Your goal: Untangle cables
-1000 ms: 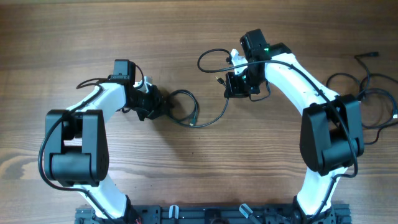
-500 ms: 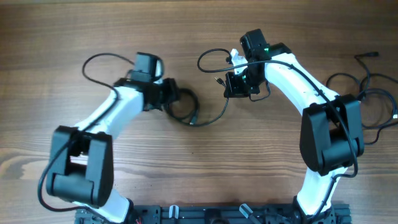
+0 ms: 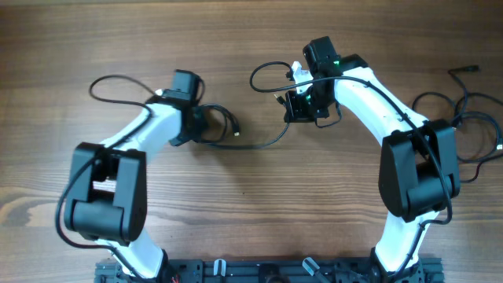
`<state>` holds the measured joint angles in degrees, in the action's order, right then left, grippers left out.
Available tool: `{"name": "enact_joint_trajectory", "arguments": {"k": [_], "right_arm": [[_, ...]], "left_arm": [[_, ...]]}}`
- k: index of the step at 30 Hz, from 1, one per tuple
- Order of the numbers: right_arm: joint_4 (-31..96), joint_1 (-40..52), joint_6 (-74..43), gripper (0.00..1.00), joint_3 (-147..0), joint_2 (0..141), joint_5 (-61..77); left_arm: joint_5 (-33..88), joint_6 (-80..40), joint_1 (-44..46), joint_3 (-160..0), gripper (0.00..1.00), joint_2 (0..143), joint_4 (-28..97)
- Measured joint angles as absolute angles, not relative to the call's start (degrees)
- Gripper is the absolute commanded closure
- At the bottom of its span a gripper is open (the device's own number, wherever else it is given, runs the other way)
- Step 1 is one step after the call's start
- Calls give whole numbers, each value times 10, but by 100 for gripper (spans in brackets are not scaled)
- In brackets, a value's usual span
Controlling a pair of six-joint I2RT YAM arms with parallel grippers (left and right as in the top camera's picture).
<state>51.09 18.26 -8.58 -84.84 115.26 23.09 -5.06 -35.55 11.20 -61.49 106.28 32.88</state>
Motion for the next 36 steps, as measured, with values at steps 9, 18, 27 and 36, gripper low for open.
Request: {"name": "enact_joint_trajectory", "arguments": {"k": [9,18,27,36], "right_arm": [[457,182,-110,38,-848,1153,225],[506,199,-37,31,-848,1153,449],[434,325,-150,48,-848,1153,344],[402,330,-197,95,-848,1153,231]], "left_arm": [[234,-392,37,-610,96,1073,365],[306,-270,37,-607,96,1073,353],[329,-236,69,-606,96,1074,297],[329,-212,79,-606,92,1074,297]]}}
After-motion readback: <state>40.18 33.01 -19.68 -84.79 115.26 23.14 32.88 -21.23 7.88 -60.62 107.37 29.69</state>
